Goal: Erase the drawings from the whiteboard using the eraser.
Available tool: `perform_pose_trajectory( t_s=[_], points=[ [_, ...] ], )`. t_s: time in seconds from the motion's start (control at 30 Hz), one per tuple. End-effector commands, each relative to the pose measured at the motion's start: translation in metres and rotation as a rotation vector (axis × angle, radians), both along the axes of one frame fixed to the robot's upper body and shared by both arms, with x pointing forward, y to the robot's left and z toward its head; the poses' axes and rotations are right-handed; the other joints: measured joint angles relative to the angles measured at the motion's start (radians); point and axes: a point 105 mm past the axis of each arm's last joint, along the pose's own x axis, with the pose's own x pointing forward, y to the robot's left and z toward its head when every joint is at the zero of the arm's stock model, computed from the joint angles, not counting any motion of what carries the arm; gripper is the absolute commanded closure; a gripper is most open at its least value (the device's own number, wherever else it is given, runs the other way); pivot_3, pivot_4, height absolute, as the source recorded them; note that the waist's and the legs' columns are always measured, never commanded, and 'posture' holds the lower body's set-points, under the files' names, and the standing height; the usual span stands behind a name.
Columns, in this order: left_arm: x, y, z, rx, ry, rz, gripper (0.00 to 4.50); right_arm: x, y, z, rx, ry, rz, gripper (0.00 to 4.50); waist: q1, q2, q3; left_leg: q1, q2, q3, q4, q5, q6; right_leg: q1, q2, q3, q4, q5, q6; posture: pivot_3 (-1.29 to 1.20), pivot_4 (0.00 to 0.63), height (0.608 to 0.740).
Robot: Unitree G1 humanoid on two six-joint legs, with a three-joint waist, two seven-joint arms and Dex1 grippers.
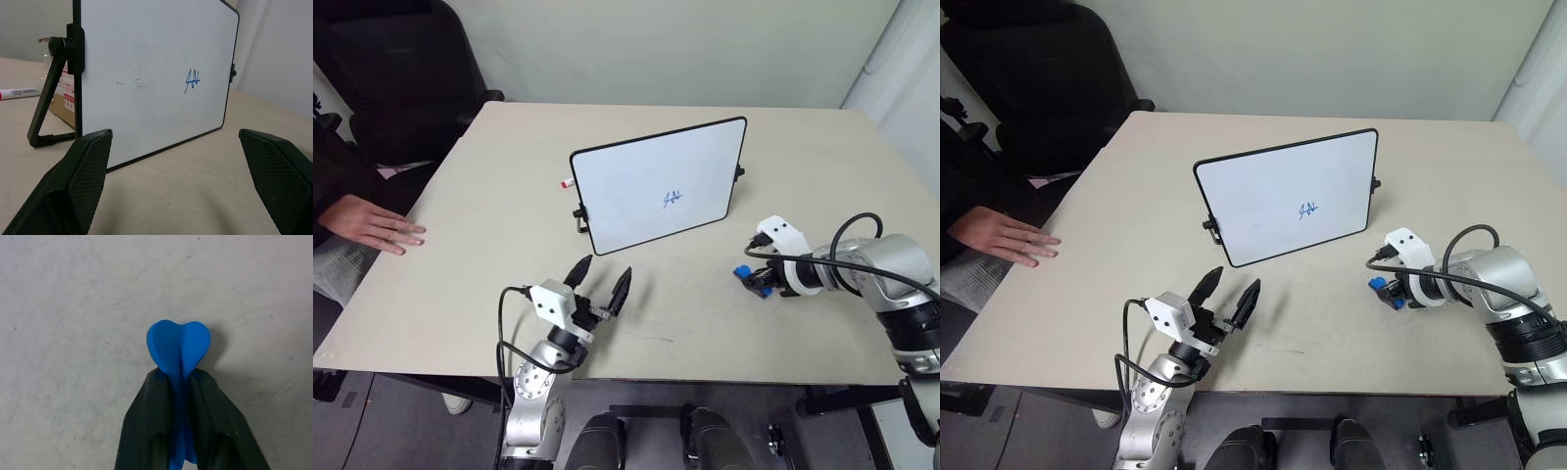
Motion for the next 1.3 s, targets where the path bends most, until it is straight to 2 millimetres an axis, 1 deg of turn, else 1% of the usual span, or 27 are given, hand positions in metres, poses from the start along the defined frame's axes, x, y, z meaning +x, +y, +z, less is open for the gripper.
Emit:
perform_pose_trajectory(
  t_s=[0.03, 0.13, 0.17, 0.23, 0.27, 0.3, 0.37, 0.43, 0.6, 0.73, 0.8, 1.07, 1.23, 1.3],
  points=[
    [-0.004, -0.002, 0.014, -0.009, -0.056, -0.005, 0.0, -0.005, 0.007, 0.001, 0.006, 0.003, 0.059, 4.28, 0.0, 0.0, 0.0, 0.0, 0.0, 0.0, 0.0, 0.0, 0.0, 0.0, 0.0, 0.0, 0.0, 0.0, 0.0, 0.0, 0.15, 0.74],
    [-0.004, -0.002, 0.014, -0.009, -0.054, -0.008, 0.0, -0.006, 0.012, 0.003, 0.026, -0.012, 0.079, 4.28, 0.0, 0.0, 0.0, 0.0, 0.0, 0.0, 0.0, 0.0, 0.0, 0.0, 0.0, 0.0, 0.0, 0.0, 0.0, 0.0, 0.15, 0.74],
    [-0.004, -0.001, 0.014, -0.009, -0.053, -0.008, 0.0, -0.006, 0.015, 0.007, 0.05, -0.031, 0.089, 4.28, 0.0, 0.0, 0.0, 0.0, 0.0, 0.0, 0.0, 0.0, 0.0, 0.0, 0.0, 0.0, 0.0, 0.0, 0.0, 0.0, 0.15, 0.74],
    [-0.004, -0.001, 0.014, -0.01, -0.052, -0.01, 0.0, -0.007, 0.036, 0.031, 0.172, -0.138, 0.16, 4.28, 0.0, 0.0, 0.0, 0.0, 0.0, 0.0, 0.0, 0.0, 0.0, 0.0, 0.0, 0.0, 0.0, 0.0, 0.0, 0.0, 0.15, 0.74],
    [-0.004, -0.001, 0.014, -0.01, -0.051, -0.011, 0.0, -0.008, 0.044, 0.04, 0.216, -0.187, 0.187, 4.28, -0.001, 0.0, 0.0, 0.0, 0.0, 0.0, 0.0, 0.0, 0.0, 0.0, 0.0, 0.0, 0.0, 0.0, 0.0, 0.0, 0.15, 0.74],
    [-0.004, 0.0, 0.014, -0.01, -0.051, -0.011, 0.0, -0.009, 0.049, 0.046, 0.24, -0.216, 0.2, 4.28, -0.002, 0.0, 0.0, 0.0, 0.0, 0.0, 0.0, 0.0, 0.0, 0.0, 0.001, 0.0, 0.0, 0.0, 0.0, 0.0, 0.15, 0.74],
    [-0.003, 0.002, 0.014, -0.009, -0.051, -0.008, 0.0, 0.003, 0.061, 0.056, 0.289, -0.329, 0.169, 4.28, -0.004, 0.0, 0.0, 0.0, 0.0, 0.001, 0.0, 0.0, 0.0, -0.001, 0.002, 0.0, 0.001, 0.0, -0.001, 0.0, 0.15, 0.74],
    [-0.002, 0.004, 0.015, -0.007, -0.051, -0.006, 0.0, 0.018, 0.07, 0.064, 0.346, -0.417, 0.093, 4.28, -0.005, -0.001, 0.0, 0.001, 0.001, 0.0, 0.0, 0.0, 0.0, 0.0, 0.008, 0.001, 0.0, 0.0, -0.003, 0.0, 0.15, 0.74],
    [0.002, 0.01, 0.017, 0.001, -0.055, -0.004, 0.0, 0.047, 0.093, 0.065, 0.396, -0.554, -0.046, 4.28, -0.005, -0.001, 0.0, 0.002, 0.004, -0.002, 0.002, 0.0, -0.001, -0.002, 0.013, 0.01, 0.002, 0.003, -0.008, 0.0, 0.15, 0.74],
    [0.002, 0.015, 0.019, 0.012, -0.056, 0.001, 0.0, 0.061, 0.11, 0.071, 0.434, -0.632, -0.097, 4.28, -0.007, -0.001, 0.0, 0.001, 0.004, -0.001, 0.001, 0.0, -0.002, -0.008, 0.013, 0.015, 0.008, 0.005, -0.012, 0.0, 0.15, 0.74],
    [0.002, 0.018, 0.02, 0.021, -0.058, 0.007, 0.0, 0.066, 0.116, 0.073, 0.442, -0.658, -0.116, 4.28, -0.009, -0.001, 0.0, -0.001, 0.004, 0.001, 0.001, 0.0, -0.002, -0.011, 0.013, 0.017, 0.009, 0.008, -0.015, 0.0, 0.15, 0.74],
    [0.0, 0.027, 0.023, 0.037, -0.058, 0.021, 0.0, 0.075, 0.129, 0.079, 0.483, -0.694, -0.173, 4.28, -0.012, -0.001, 0.0, -0.002, 0.004, 0.002, 0.001, -0.002, -0.004, -0.014, 0.013, 0.018, 0.011, 0.006, -0.016, 0.0, 0.15, 0.74],
    [-0.002, 0.028, 0.024, 0.04, -0.058, 0.022, 0.0, 0.087, 0.133, 0.067, 0.433, -0.676, -0.221, 4.28, -0.021, -0.001, 0.0, -0.001, 0.004, 0.003, 0.003, -0.002, -0.004, -0.015, 0.013, 0.019, 0.016, 0.006, -0.018, 0.0, 0.15, 0.74],
    [-0.002, 0.028, 0.024, 0.041, -0.058, 0.022, 0.0, 0.09, 0.137, 0.062, 0.414, -0.666, -0.228, 4.28, -0.023, -0.001, 0.0, -0.001, 0.004, 0.001, 0.003, -0.001, -0.003, -0.016, 0.013, 0.019, 0.016, 0.004, -0.014, 0.0, 0.15, 0.74]
  ],
)
